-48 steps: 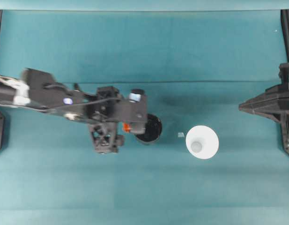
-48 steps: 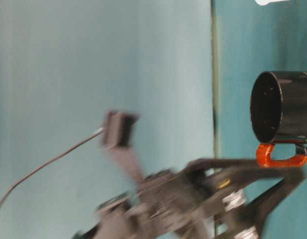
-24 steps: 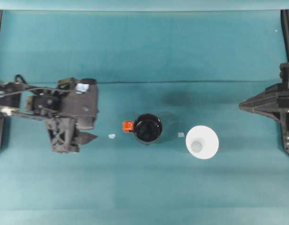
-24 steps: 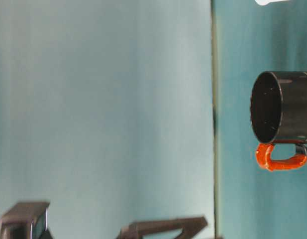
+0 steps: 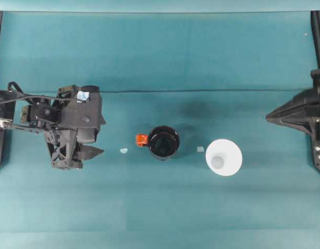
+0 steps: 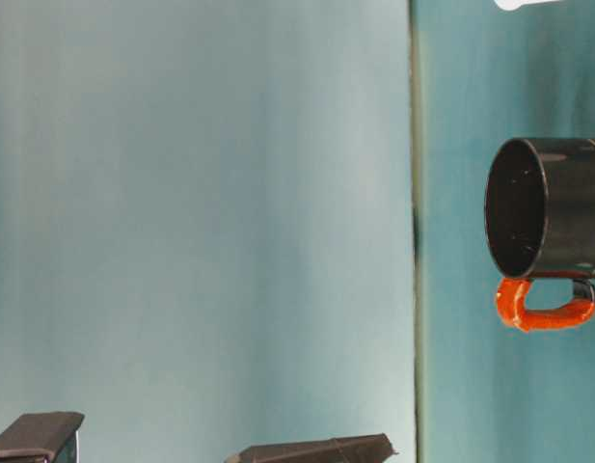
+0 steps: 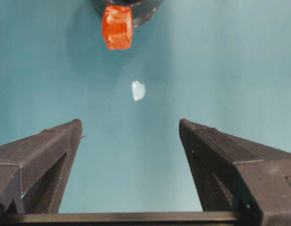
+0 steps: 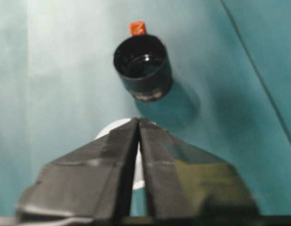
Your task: Put the paper cup into the moved red handle cup holder.
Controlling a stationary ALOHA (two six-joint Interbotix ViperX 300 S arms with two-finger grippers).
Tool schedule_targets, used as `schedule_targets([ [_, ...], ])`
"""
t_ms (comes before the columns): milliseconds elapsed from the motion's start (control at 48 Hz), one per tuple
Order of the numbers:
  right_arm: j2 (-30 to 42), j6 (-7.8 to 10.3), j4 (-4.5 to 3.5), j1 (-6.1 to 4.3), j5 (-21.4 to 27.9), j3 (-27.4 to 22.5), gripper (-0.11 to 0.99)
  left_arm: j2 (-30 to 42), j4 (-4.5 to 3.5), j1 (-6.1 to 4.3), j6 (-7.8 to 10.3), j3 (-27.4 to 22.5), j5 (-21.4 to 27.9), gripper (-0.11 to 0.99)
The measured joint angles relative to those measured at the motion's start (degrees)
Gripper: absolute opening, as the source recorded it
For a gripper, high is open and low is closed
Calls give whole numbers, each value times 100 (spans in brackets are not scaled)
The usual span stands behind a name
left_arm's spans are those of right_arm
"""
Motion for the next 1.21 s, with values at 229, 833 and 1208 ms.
schedule_targets([
  [229, 422, 422, 0, -26, 826, -615, 58, -176, 9, 0, -35, 149, 0, 92],
  [833, 2742, 527, -70, -79, 1723, -1617, 93, -633, 0, -9, -88, 527, 0, 92],
  [1208, 4069, 527, -70, -88, 1644, -1749, 93, -1055, 9, -9, -202, 765, 0, 92],
])
